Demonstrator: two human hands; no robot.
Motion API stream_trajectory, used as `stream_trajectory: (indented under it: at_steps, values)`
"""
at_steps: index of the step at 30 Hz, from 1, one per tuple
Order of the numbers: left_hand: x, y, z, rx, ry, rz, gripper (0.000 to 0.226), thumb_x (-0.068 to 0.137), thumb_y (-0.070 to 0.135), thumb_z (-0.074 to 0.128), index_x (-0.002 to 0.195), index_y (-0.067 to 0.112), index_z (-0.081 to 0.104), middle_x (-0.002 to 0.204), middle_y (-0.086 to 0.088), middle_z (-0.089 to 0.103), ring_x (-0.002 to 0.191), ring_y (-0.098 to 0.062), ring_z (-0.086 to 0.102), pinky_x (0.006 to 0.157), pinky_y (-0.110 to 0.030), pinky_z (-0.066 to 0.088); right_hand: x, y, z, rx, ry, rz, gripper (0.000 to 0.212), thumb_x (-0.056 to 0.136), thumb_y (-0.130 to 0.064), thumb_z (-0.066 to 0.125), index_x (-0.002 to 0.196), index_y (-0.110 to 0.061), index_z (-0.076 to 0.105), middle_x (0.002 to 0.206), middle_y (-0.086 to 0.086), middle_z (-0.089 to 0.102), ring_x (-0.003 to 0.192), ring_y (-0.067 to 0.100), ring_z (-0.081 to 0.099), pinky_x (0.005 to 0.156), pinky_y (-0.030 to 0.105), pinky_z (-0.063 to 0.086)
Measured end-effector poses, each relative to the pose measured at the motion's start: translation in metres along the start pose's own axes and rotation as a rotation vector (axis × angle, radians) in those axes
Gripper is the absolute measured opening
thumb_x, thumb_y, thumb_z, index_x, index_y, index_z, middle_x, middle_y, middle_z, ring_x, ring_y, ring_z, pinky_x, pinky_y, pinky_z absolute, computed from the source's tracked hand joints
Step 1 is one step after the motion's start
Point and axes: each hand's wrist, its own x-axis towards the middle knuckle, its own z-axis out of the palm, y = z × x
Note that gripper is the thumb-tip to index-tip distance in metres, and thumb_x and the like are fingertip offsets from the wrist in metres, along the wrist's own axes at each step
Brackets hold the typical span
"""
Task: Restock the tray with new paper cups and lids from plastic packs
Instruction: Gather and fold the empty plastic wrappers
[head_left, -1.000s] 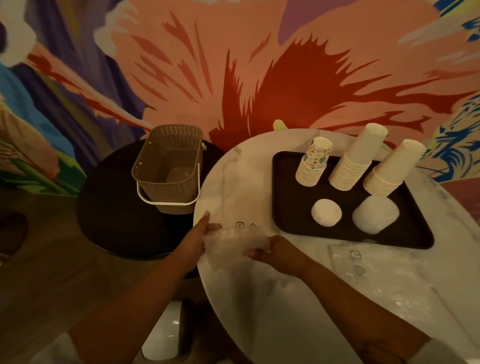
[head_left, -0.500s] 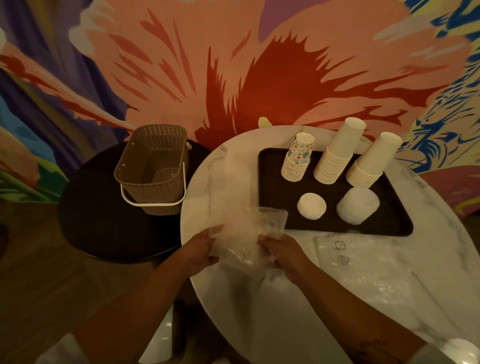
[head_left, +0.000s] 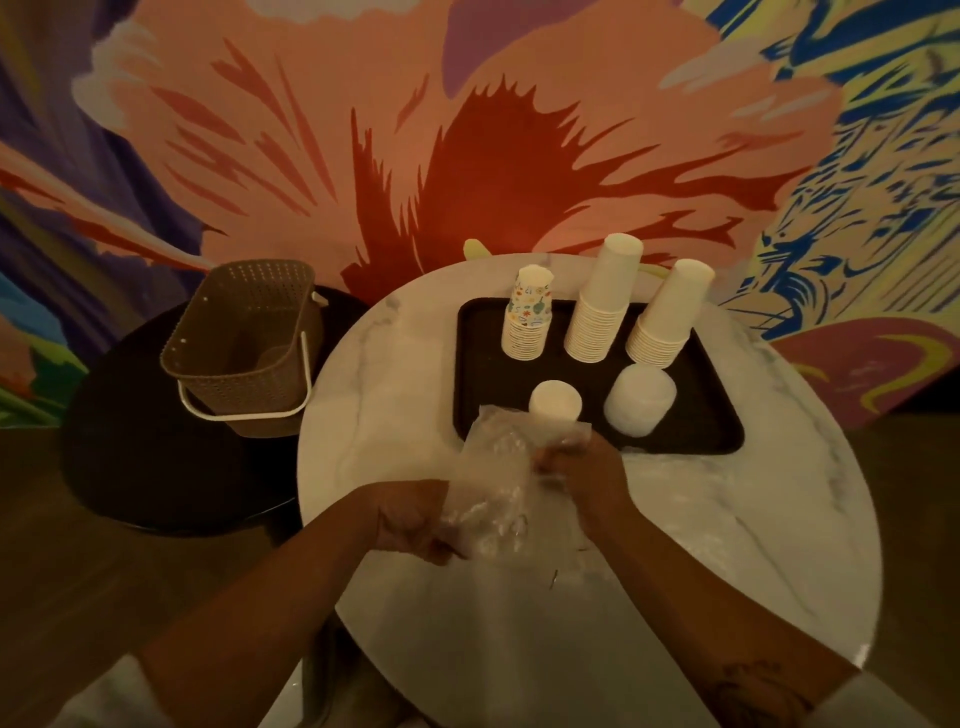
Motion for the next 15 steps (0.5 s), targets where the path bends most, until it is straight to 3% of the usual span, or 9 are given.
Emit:
stream_trajectory:
  at_steps: [3, 5, 7, 9, 11, 13, 15]
  values:
    - [0.011, 0.012, 0.019, -0.053, 0.026, -0.026, 0.026, 0.089, -0.005, 0.048, 0.098, 0.017, 0.061, 0.081, -0.007, 0.067, 0.064, -0.014, 0.064, 0.058, -0.022, 0.053, 0.003, 0.001, -0.038, 0.069, 0.152, -0.026, 0.024, 0.08, 0.0, 0.065, 0.097, -0.012, 0.052, 0.097, 0.01, 0.06, 0.08, 0.02, 0.06, 0.064, 0.028, 0.054]
    - [0.024, 0.02, 0.033, -0.217, 0.06, 0.03, 0.017, 0.09, 0.015, 0.051, 0.104, 0.014, 0.061, 0.084, -0.007, 0.071, 0.07, -0.017, 0.068, 0.065, -0.028, 0.053, 0.006, 0.004, -0.066, 0.165, 0.254, -0.025, 0.042, 0.077, 0.003, 0.067, 0.111, -0.013, 0.049, 0.109, 0.008, 0.054, 0.094, 0.025, 0.057, 0.071, 0.033, 0.054]
    - [0.042, 0.025, 0.046, -0.421, 0.08, 0.094, 0.046, 0.092, 0.05, 0.038, 0.108, 0.013, 0.06, 0.099, -0.009, 0.067, 0.09, -0.023, 0.065, 0.082, -0.035, 0.049, 0.011, 0.008, -0.094, 0.225, 0.359, -0.011, 0.05, 0.073, 0.004, 0.07, 0.114, -0.016, 0.049, 0.114, 0.007, 0.051, 0.1, 0.027, 0.056, 0.075, 0.036, 0.054]
    - [0.061, 0.03, 0.066, -0.495, 0.085, 0.139, 0.061, 0.088, 0.062, 0.03, 0.111, 0.013, 0.057, 0.106, -0.009, 0.065, 0.101, -0.026, 0.06, 0.09, -0.038, 0.046, 0.01, 0.012, -0.116, 0.283, 0.442, 0.023, 0.044, 0.072, 0.002, 0.072, 0.106, -0.017, 0.05, 0.109, 0.008, 0.054, 0.092, 0.026, 0.057, 0.074, 0.037, 0.054]
    - [0.078, 0.035, 0.092, -0.431, 0.159, 0.181, 0.045, 0.088, 0.048, 0.045, 0.114, 0.013, 0.054, 0.106, -0.008, 0.064, 0.096, -0.023, 0.062, 0.084, -0.036, 0.048, 0.006, 0.019, -0.13, 0.272, 0.502, 0.032, 0.035, 0.072, -0.001, 0.073, 0.095, -0.014, 0.051, 0.098, 0.007, 0.054, 0.084, 0.024, 0.055, 0.07, 0.033, 0.051]
    - [0.097, 0.042, 0.116, -0.412, 0.366, 0.207, 0.022, 0.092, 0.023, 0.054, 0.111, 0.012, 0.052, 0.105, -0.01, 0.062, 0.083, -0.02, 0.061, 0.07, -0.032, 0.049, 0.0, 0.03, -0.139, 0.2, 0.541, 0.032, 0.027, 0.073, -0.002, 0.072, 0.082, -0.013, 0.049, 0.085, 0.004, 0.052, 0.08, 0.023, 0.051, 0.069, 0.03, 0.045]
    - [0.117, 0.046, 0.129, -0.359, 0.599, 0.234, 0.02, 0.091, 0.007, 0.052, 0.111, 0.012, 0.052, 0.098, -0.012, 0.059, 0.072, -0.018, 0.057, 0.059, -0.028, 0.047, -0.005, 0.044, -0.148, 0.128, 0.553, 0.03, 0.027, 0.072, -0.003, 0.073, 0.074, -0.011, 0.047, 0.077, 0.004, 0.049, 0.077, 0.023, 0.047, 0.069, 0.028, 0.039]
